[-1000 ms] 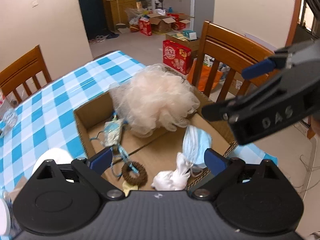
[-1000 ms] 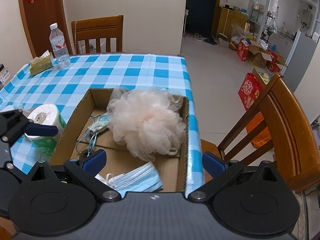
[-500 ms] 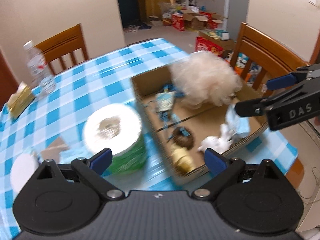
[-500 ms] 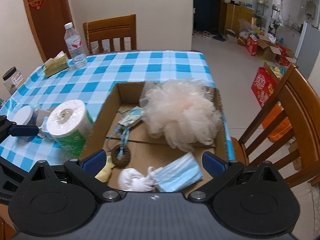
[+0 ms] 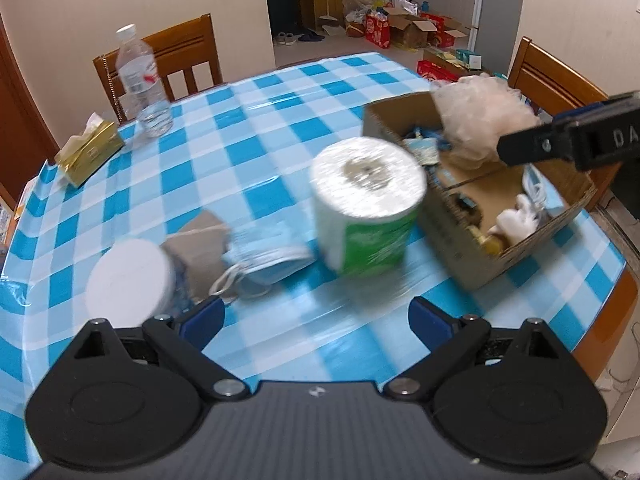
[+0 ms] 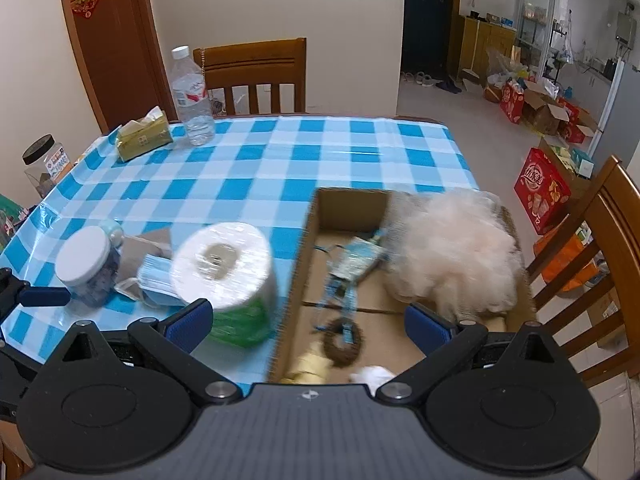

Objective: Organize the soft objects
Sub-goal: 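Withdraw both tools from the box back over the table, then grasp the light blue round toy with the left tool, then grasp the beige cloth pouch with the right tool while the left tool holds the toy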

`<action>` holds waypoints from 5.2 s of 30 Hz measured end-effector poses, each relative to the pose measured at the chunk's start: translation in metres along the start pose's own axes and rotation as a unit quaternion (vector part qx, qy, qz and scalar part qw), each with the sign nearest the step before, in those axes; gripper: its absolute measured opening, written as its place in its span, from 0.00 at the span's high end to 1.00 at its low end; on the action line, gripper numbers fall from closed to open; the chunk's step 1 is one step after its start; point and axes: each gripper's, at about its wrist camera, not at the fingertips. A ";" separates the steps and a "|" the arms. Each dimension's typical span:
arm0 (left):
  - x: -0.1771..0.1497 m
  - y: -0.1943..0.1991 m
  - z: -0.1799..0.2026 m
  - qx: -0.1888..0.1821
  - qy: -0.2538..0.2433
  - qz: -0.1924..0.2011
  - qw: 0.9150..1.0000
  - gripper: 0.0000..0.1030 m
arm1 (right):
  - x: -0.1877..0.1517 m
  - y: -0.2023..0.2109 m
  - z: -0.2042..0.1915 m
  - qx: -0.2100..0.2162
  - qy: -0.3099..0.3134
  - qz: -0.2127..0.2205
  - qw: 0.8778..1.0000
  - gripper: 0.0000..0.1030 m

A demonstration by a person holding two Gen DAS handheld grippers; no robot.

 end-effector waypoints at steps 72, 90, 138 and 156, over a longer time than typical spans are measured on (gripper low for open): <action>0.056 -0.098 -0.288 -0.015 0.195 -0.121 0.973 0.25 | 0.016 -0.126 -0.269 0.112 0.387 0.032 0.915 0.00; 0.051 -0.114 -0.292 -0.021 0.208 -0.136 0.968 0.32 | 0.017 -0.156 -0.280 0.131 0.426 0.015 0.895 0.22; 0.058 -0.093 -0.284 -0.006 0.163 -0.122 0.979 0.49 | 0.036 -0.153 -0.272 0.133 0.399 0.012 0.907 0.20; 0.058 -0.097 -0.284 -0.008 0.145 -0.124 0.982 0.49 | 0.043 -0.168 -0.280 0.168 0.425 -0.046 0.888 0.50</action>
Point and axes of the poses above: each gripper's, at about its wrist camera, not at the fingertips, and y roughly against the way its jaws point, z to its right, x to its top, and after that the axes turned 12 degrees about -x, right-handed
